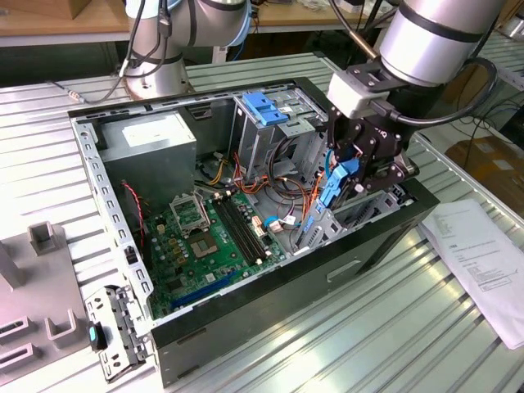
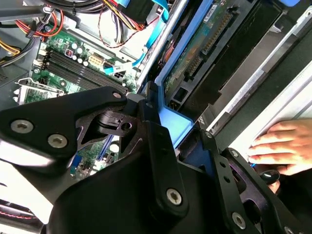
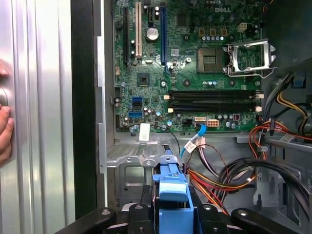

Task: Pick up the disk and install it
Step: 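Insert the disk into the insertion slot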

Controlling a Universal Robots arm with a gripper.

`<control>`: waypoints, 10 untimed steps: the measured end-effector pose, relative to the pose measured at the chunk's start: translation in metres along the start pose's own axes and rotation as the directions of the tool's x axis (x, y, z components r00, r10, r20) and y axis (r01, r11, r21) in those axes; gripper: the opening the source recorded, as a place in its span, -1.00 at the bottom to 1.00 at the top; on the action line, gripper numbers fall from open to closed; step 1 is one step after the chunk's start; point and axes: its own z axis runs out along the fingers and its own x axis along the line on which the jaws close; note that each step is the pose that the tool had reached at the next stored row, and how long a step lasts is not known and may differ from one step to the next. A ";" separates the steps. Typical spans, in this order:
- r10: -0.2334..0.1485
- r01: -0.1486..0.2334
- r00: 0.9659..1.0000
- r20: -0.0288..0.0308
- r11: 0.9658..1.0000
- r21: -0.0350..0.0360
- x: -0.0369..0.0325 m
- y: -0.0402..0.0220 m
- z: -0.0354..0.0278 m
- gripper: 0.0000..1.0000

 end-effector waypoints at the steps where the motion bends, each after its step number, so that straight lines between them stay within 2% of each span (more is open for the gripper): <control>1: 0.000 0.000 1.000 0.000 1.000 0.000 0.0000 0.0000 0.0008 -0.25; 7: 0.000 0.000 1.000 0.000 1.000 0.000 0.0000 0.0000 0.0026 -0.24; 8: 0.000 0.000 1.000 0.000 1.000 0.000 0.0000 0.0000 0.0026 -0.11; 10: 0.000 0.000 1.000 0.000 1.000 0.000 0.0000 0.0000 0.0027 -0.11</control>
